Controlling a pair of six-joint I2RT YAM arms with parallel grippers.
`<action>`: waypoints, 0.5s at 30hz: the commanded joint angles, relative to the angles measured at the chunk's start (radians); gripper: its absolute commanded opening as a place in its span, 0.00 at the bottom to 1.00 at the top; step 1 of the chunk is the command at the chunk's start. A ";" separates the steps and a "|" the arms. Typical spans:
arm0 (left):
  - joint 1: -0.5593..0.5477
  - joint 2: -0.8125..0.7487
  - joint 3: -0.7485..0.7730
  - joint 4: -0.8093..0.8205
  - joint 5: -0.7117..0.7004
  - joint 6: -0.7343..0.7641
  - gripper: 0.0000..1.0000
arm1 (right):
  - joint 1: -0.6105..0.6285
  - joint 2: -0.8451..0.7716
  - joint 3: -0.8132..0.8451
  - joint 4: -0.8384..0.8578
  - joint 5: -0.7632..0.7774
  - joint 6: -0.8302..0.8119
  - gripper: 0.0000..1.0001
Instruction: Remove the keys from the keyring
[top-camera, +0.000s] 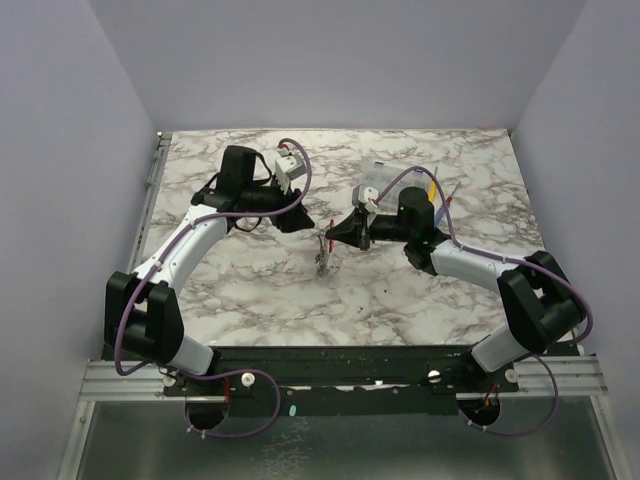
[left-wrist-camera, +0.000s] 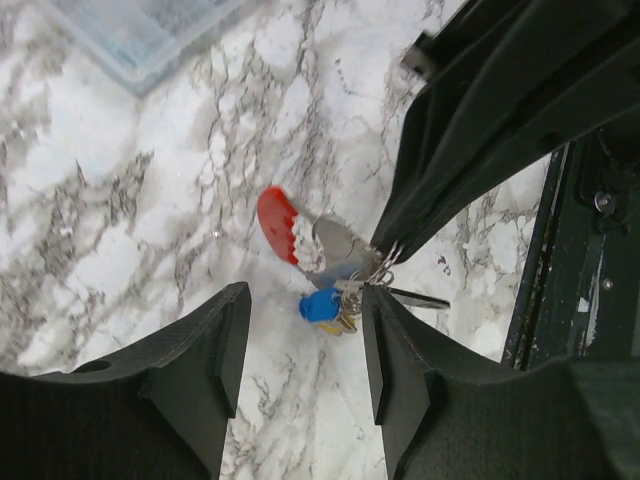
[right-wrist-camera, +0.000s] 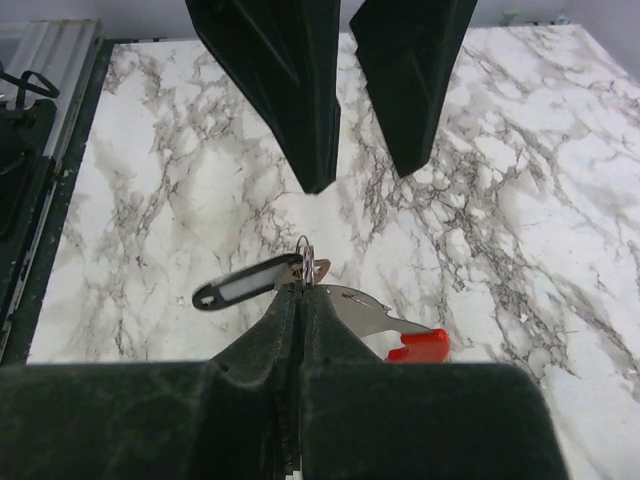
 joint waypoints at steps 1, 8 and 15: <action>-0.008 -0.035 0.061 0.028 0.129 0.139 0.53 | -0.004 0.025 0.027 0.035 -0.040 0.043 0.01; -0.055 -0.029 0.058 0.034 0.099 0.151 0.36 | -0.005 0.024 0.025 0.020 -0.042 0.043 0.01; -0.069 -0.024 0.012 0.036 0.102 0.179 0.29 | -0.004 0.024 0.025 0.029 -0.048 0.067 0.01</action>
